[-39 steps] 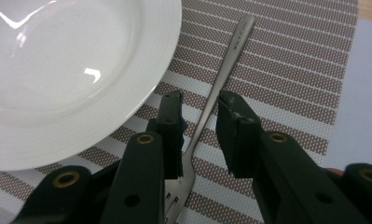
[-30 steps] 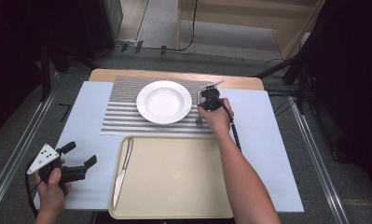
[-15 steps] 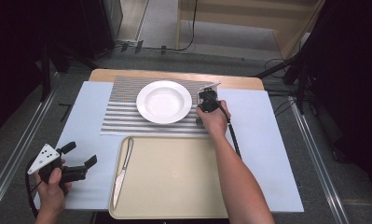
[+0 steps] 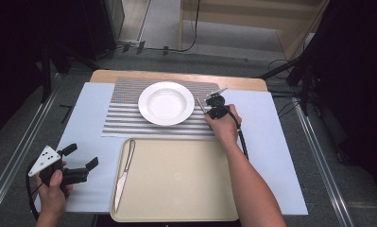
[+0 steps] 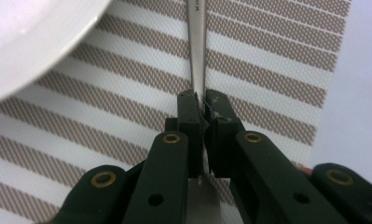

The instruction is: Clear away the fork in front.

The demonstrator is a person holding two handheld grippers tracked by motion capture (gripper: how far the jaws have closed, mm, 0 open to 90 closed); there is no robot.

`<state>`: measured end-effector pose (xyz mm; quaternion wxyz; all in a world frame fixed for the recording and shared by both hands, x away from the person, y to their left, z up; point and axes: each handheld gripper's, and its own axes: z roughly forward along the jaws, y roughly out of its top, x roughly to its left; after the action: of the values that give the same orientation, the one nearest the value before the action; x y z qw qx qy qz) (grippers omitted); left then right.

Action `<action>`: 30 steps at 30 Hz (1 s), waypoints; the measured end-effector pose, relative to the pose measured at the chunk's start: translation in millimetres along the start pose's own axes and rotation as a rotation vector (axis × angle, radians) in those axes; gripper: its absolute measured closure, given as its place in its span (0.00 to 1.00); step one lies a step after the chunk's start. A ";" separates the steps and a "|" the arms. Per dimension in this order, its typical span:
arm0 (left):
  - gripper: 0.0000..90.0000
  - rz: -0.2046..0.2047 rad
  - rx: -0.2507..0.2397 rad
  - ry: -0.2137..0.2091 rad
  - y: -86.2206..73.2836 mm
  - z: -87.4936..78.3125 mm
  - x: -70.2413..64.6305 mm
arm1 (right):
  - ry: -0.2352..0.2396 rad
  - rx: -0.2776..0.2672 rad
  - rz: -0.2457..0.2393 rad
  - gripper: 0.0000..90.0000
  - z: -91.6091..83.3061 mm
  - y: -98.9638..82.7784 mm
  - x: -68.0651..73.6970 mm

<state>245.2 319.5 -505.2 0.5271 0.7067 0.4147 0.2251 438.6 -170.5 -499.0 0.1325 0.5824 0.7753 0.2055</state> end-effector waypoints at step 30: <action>0.00 -0.006 -0.001 0.002 -0.2 -0.4 0.0 | 0.001 -0.173 -0.070 0.96 -4.2 -27.1 -9.9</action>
<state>244.8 319.7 -505.2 0.5278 0.7050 0.4171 0.2247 416.6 -187.2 -508.5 0.1890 0.5414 0.7745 0.2672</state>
